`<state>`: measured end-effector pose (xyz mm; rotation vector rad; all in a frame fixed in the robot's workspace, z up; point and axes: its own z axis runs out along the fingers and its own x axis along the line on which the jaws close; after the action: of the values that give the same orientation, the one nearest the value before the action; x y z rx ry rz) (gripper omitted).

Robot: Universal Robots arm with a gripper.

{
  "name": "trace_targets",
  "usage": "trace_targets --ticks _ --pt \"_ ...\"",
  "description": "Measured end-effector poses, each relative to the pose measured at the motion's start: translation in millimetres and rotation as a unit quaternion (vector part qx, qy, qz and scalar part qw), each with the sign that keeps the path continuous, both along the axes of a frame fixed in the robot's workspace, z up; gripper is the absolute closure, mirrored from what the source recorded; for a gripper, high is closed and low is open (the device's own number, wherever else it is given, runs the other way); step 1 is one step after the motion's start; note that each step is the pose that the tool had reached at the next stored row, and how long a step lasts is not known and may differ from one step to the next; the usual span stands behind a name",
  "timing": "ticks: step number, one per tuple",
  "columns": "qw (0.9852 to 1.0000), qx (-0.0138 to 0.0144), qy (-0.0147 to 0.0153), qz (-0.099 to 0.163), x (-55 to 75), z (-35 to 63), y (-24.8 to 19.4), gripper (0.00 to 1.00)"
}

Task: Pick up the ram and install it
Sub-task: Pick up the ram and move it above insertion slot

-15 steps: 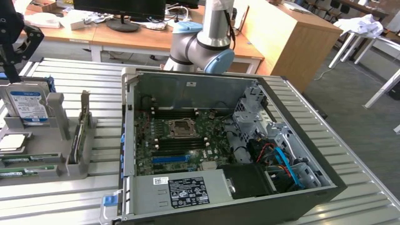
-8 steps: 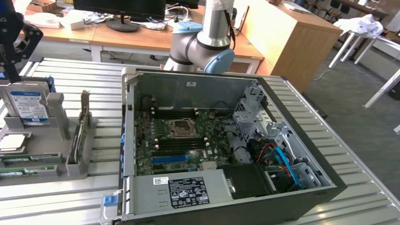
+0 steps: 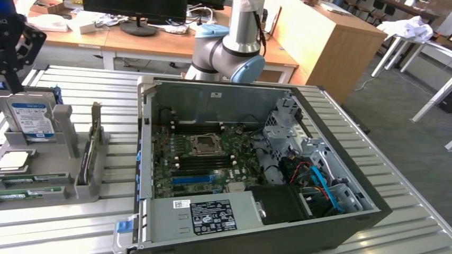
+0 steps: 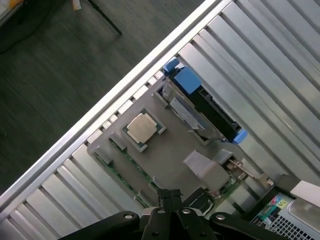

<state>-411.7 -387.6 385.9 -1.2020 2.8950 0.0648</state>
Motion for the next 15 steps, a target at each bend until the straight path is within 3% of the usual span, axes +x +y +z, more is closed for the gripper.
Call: trace_targets --ticks 3,7,11,15 --pt "0.9996 -0.0001 0.0 0.027 0.0 0.0 0.0 0.89" --pt "0.998 -0.0001 0.0 0.063 0.0 0.0 0.0 0.89" --pt "0.995 -0.0002 0.0 0.1 0.0 0.0 0.0 0.89" --pt "0.9907 -0.0002 0.0 0.136 0.0 0.0 0.0 0.89"
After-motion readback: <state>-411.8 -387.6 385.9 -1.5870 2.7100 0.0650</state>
